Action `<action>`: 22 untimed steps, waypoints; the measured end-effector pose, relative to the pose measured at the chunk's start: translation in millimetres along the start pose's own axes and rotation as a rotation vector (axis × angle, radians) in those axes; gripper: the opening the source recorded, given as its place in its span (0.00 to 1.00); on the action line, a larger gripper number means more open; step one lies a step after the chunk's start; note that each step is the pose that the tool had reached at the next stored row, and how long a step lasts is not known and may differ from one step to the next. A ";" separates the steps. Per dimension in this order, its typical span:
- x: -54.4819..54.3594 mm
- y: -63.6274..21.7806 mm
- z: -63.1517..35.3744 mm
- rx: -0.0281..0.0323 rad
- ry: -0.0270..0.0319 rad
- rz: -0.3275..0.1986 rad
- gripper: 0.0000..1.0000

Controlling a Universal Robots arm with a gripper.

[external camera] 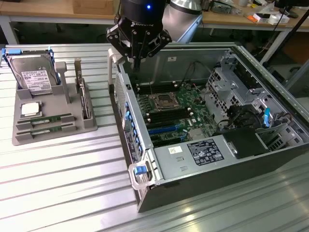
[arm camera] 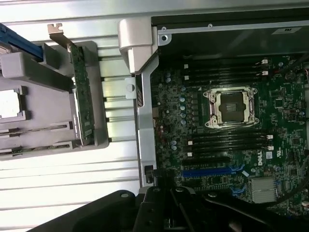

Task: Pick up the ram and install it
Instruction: 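Reach for the ram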

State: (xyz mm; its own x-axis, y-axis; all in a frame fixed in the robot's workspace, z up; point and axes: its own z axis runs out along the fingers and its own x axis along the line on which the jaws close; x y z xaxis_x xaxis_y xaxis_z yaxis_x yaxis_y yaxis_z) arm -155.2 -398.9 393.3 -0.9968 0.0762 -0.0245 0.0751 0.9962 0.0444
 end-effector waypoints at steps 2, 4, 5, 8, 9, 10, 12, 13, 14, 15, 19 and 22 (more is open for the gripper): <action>5.6 -0.4 -0.2 0.0000 0.0000 0.000 0.11; 12.1 -0.9 -0.4 0.0000 0.0001 0.000 0.11; 14.9 -1.1 -0.4 0.0000 0.0000 0.000 0.11; 23.1 -1.7 -0.7 0.0000 0.0001 0.000 0.11; 25.6 -1.9 -0.7 0.0000 0.0001 0.000 0.11; 27.3 -2.0 -0.8 0.0001 0.0001 0.000 0.11; 32.1 -2.4 -0.9 0.0000 0.0000 0.000 0.11; 34.2 -2.6 -1.0 0.0000 0.0000 0.000 0.11; 38.4 -2.9 -1.1 0.0001 0.0001 0.000 0.11; 45.0 -3.4 -1.3 0.0000 0.0000 0.000 0.11; 57.3 -4.3 -1.6 0.0000 0.0000 0.000 0.11; 64.3 -4.8 -1.8 0.0000 0.0000 0.000 0.11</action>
State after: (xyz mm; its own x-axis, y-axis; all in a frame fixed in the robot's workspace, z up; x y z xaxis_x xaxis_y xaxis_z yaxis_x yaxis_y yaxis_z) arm -219.7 -398.9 393.3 -0.9968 0.0762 -0.0245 0.0751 0.9962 0.0444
